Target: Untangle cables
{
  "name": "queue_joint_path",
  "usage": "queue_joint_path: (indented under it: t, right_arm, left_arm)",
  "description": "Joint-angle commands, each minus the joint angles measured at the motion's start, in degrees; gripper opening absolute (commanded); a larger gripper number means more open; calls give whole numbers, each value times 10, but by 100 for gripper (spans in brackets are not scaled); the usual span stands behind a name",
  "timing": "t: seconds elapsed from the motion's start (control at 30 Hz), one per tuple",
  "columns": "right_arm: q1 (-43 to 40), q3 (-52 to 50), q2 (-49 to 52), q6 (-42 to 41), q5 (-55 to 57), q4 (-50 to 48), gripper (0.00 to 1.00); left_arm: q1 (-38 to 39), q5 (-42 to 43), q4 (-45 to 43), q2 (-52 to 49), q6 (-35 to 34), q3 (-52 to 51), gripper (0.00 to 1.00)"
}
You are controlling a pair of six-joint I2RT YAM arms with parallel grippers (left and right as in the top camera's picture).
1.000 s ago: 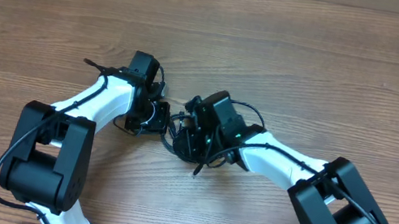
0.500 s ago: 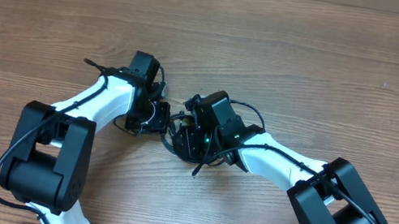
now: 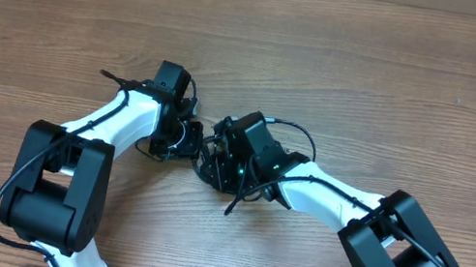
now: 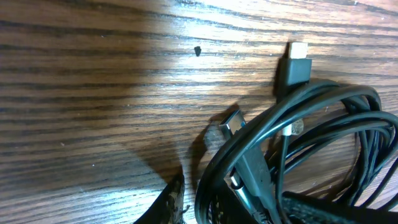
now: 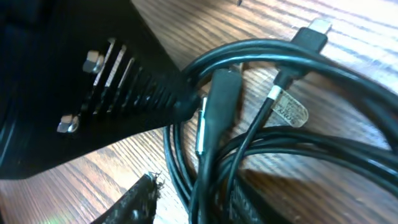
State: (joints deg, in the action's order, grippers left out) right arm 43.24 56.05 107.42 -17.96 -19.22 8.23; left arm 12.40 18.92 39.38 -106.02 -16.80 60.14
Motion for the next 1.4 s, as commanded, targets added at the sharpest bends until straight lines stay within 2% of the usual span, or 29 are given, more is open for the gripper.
queue_joint_path:
  t: [0.0,0.2,0.33,0.4,0.43,0.47,0.5,0.6,0.63,0.87,1.07,1.3,1.37]
  right_arm:
    - [3,2,1,0,19,-2,41]
    - [3,2,8,-2,42,-9,49]
    - [3,2,25,-26,42,-16,49]
    - [3,2,31,-45,40,-14,34]
    - [3,2,31,-55,35,-10,22]
    - [3,2,31,-63,24,-8,13]
    - [3,2,31,-63,15,-8,9]
    - [1,2,31,-63,12,-9,8]
    - [-3,3,30,-63,11,-8,4]
    - [-25,3,-3,-58,-50,-8,4]
    - [-26,3,-5,5,-126,-13,4]
    - [-64,3,-21,5,-158,-3,4]
    - [-82,3,-21,0,-159,7,4]
  left_arm:
    - [4,-45,-3,-27,1,-23,18]
    - [4,-45,-3,-27,1,-23,20]
    - [4,-45,-1,-27,1,-23,19]
    - [4,-45,0,-27,1,-23,20]
    - [4,-45,0,-27,1,-23,20]
    - [4,-45,-1,-27,1,-23,20]
    - [4,-45,-1,-27,1,-23,20]
    - [4,-45,0,-27,1,-23,20]
    - [4,-45,0,-27,1,-23,20]
    - [4,-45,0,-27,1,-23,20]
    - [4,-45,-1,-27,1,-23,22]
    - [4,-45,0,-27,1,-23,22]
    - [4,-45,2,-27,1,-23,25]
